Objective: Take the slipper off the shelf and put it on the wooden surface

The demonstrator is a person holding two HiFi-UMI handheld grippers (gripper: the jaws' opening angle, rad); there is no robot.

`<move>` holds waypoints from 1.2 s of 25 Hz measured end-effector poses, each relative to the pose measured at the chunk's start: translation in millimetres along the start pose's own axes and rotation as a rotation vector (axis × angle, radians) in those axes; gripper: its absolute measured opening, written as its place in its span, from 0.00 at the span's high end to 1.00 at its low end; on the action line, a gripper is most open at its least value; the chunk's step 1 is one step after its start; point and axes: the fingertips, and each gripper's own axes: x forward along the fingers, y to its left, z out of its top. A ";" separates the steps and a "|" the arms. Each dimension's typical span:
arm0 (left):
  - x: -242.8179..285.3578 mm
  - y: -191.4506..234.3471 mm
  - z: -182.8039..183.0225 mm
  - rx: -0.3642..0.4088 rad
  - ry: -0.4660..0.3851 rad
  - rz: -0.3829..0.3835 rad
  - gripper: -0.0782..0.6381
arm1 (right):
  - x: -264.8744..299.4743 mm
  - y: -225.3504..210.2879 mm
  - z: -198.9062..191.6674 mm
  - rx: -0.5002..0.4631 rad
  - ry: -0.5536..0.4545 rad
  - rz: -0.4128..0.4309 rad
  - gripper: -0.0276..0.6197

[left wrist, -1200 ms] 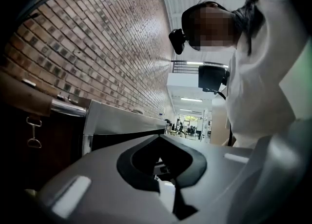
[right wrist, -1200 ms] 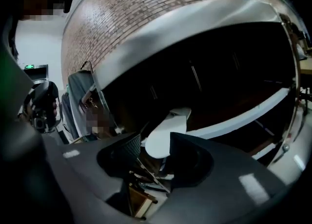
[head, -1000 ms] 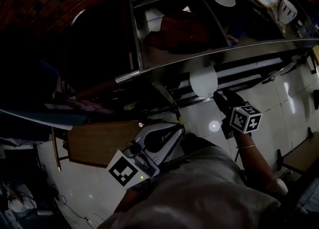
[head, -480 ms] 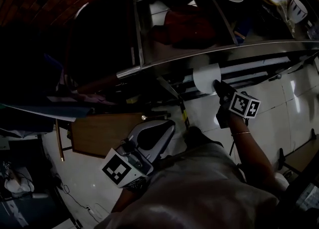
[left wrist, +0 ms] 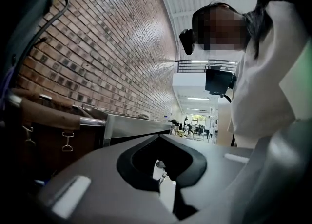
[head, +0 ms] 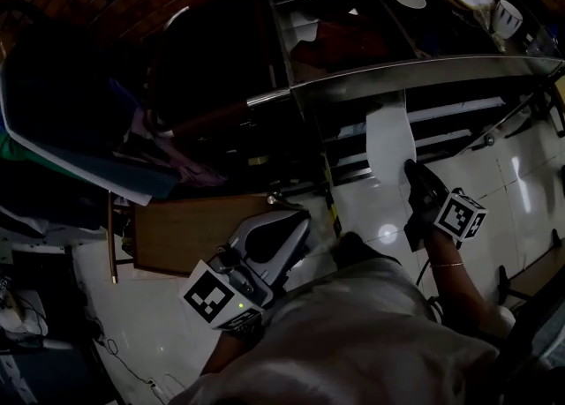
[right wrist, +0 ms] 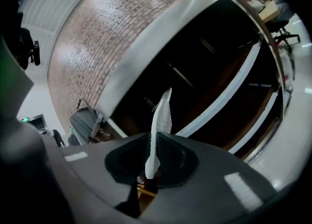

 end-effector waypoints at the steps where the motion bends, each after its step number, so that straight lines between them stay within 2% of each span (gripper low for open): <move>1: -11.6 -5.8 1.7 0.004 -0.010 -0.003 0.90 | -9.5 11.4 -4.3 -0.005 -0.011 0.005 0.91; 7: -104.7 -46.3 -13.8 0.016 -0.005 -0.025 0.90 | -60.2 76.5 -65.8 -0.018 -0.064 -0.019 0.91; 10: -150.9 -65.9 -10.3 -0.024 -0.036 -0.057 0.90 | -87.7 114.8 -106.5 0.004 -0.104 -0.048 0.91; 13: -197.9 -84.2 -17.7 -0.044 -0.025 -0.093 0.90 | -115.6 164.0 -148.3 0.026 -0.131 -0.040 0.91; 16: -231.5 -105.1 -17.6 -0.063 -0.039 -0.140 0.90 | -144.1 208.1 -179.2 0.006 -0.152 -0.031 0.91; 21: -274.7 -144.0 -20.7 -0.084 -0.005 -0.187 0.90 | -195.6 255.2 -219.1 0.000 -0.148 -0.024 0.91; 24: -287.1 -148.0 -19.6 -0.084 -0.012 -0.154 0.90 | -209.7 277.9 -226.1 -0.034 -0.113 0.001 0.91; 30: -302.6 -144.7 -18.7 -0.088 -0.029 -0.006 0.90 | -204.4 301.1 -242.3 -0.083 -0.004 0.121 0.91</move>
